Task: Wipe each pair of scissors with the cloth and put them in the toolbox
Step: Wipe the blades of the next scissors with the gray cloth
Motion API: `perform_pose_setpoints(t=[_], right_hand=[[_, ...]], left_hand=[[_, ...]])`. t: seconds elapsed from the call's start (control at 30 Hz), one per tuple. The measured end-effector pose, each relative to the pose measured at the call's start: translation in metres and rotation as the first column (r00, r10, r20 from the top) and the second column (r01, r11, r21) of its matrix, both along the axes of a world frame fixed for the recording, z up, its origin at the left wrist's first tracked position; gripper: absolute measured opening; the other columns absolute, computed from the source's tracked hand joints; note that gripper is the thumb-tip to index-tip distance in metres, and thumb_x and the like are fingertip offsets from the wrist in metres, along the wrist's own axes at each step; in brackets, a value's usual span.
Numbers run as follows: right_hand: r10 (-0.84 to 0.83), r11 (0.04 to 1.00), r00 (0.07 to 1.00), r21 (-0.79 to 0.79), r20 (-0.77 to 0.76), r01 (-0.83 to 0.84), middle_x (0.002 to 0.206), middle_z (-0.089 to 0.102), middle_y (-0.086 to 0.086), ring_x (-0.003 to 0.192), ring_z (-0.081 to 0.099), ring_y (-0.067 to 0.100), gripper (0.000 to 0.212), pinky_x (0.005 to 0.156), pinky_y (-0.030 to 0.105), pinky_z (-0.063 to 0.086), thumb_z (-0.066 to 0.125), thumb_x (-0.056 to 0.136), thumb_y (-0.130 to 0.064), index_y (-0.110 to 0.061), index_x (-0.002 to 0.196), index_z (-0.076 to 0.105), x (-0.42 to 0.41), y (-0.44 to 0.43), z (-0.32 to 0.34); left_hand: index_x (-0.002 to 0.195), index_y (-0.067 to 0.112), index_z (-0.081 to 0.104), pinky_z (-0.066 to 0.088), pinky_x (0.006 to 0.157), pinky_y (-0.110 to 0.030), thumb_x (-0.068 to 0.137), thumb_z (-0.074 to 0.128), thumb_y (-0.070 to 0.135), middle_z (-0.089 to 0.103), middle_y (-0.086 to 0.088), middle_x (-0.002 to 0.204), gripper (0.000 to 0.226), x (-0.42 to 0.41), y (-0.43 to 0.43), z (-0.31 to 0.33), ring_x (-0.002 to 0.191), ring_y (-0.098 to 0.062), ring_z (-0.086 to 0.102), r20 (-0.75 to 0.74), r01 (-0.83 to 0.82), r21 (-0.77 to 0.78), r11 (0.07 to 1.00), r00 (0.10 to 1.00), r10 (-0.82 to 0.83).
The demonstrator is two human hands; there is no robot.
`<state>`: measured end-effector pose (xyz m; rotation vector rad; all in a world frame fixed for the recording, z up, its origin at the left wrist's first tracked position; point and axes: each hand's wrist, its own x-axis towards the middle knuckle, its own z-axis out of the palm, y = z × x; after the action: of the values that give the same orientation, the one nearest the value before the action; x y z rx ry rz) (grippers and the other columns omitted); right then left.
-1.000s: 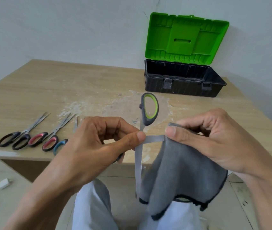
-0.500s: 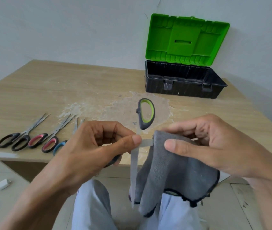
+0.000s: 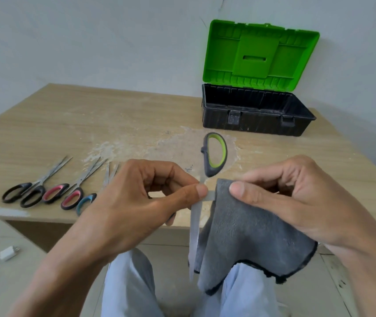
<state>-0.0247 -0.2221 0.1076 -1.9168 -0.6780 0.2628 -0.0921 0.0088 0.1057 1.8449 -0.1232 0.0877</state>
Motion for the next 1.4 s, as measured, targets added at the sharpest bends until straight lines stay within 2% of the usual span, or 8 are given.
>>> perform_pose_setpoints(t=[0.23,0.4,0.57,0.73,1.1,1.2,1.3,1.4], right_hand=[[-0.023,1.000,1.000,-0.013,-0.016,0.023,0.088,0.084,-0.002,0.083,0.081,0.018,0.020,0.075,0.024,0.062,0.076,0.080,-0.035,-0.023,0.090,0.087,0.001,-0.013,0.005],[-0.043,0.997,0.996,0.054,-0.072,0.046,0.089,0.084,0.001,0.082,0.081,0.020,0.023,0.074,0.030,0.062,0.076,0.079,-0.037,-0.022,0.094,0.087,-0.002,-0.008,0.000],[-0.012,0.997,0.991,0.069,-0.132,0.021,0.087,0.084,0.004,0.077,0.079,0.015,0.023,0.066,0.020,0.057,0.074,0.083,-0.033,-0.018,0.093,0.087,-0.005,0.000,-0.003],[-0.074,0.989,0.979,0.114,-0.191,0.098,0.085,0.083,0.009,0.074,0.079,0.020,0.025,0.065,0.023,0.060,0.075,0.077,-0.036,-0.017,0.089,0.087,-0.005,-0.006,0.001],[-0.125,0.985,0.992,0.120,-0.030,0.127,0.088,0.084,0.004,0.081,0.081,0.028,0.020,0.072,0.044,0.061,0.075,0.081,-0.034,-0.024,0.093,0.087,-0.006,-0.002,0.007],[-0.063,0.995,0.998,0.080,0.032,0.060,0.085,0.084,0.002,0.074,0.079,0.023,0.019,0.061,0.036,0.056,0.075,0.083,-0.036,-0.027,0.095,0.087,-0.009,0.007,0.004],[-0.075,0.987,0.996,0.143,-0.040,0.080,0.085,0.084,0.005,0.077,0.080,0.019,0.021,0.066,0.022,0.060,0.076,0.078,-0.033,-0.020,0.090,0.087,-0.004,0.003,0.004],[-0.090,0.974,0.987,0.195,-0.129,0.115,0.088,0.083,0.012,0.082,0.081,0.027,0.025,0.071,0.025,0.064,0.080,0.076,-0.035,-0.015,0.089,0.087,-0.002,-0.005,0.004]], left_hand=[[0.074,0.019,0.077,0.034,0.045,-0.013,0.074,0.073,0.041,0.059,0.002,0.050,0.022,-0.002,0.006,-0.004,0.045,-0.009,0.045,-0.046,0.000,-0.026,1.000,0.999,-0.001],[0.070,0.019,0.076,0.036,0.046,-0.009,0.077,0.075,0.034,0.059,0.006,0.051,0.016,-0.001,0.000,0.000,0.044,-0.002,0.047,0.013,0.004,0.006,1.000,1.000,-0.004],[0.070,0.021,0.076,0.038,0.047,-0.008,0.077,0.075,0.033,0.059,0.007,0.052,0.014,-0.002,0.000,0.000,0.045,-0.002,0.050,0.036,0.018,0.045,0.999,0.999,-0.019],[0.071,0.020,0.077,0.035,0.045,-0.006,0.076,0.075,0.032,0.057,0.004,0.049,0.013,-0.002,0.005,0.002,0.041,0.000,0.046,0.061,-0.019,0.025,1.000,0.998,0.017],[0.072,0.018,0.076,0.034,0.045,-0.006,0.079,0.075,0.027,0.057,0.008,0.050,0.012,-0.001,0.002,0.005,0.041,0.000,0.046,0.093,-0.019,0.009,1.000,0.996,0.018],[0.072,0.018,0.075,0.036,0.045,-0.008,0.080,0.075,0.027,0.058,0.009,0.050,0.012,0.001,-0.003,0.002,0.043,0.000,0.048,0.076,0.003,0.002,1.000,0.997,-0.003],[0.073,0.017,0.076,0.034,0.046,-0.010,0.079,0.074,0.031,0.058,0.005,0.050,0.015,0.001,0.002,0.000,0.043,-0.003,0.046,0.032,0.001,-0.059,0.998,1.000,0.001],[0.072,0.015,0.076,0.032,0.045,-0.014,0.076,0.074,0.034,0.056,-0.003,0.053,0.020,-0.001,0.011,-0.001,0.047,-0.012,0.044,-0.004,-0.024,-0.132,0.991,1.000,0.024]])
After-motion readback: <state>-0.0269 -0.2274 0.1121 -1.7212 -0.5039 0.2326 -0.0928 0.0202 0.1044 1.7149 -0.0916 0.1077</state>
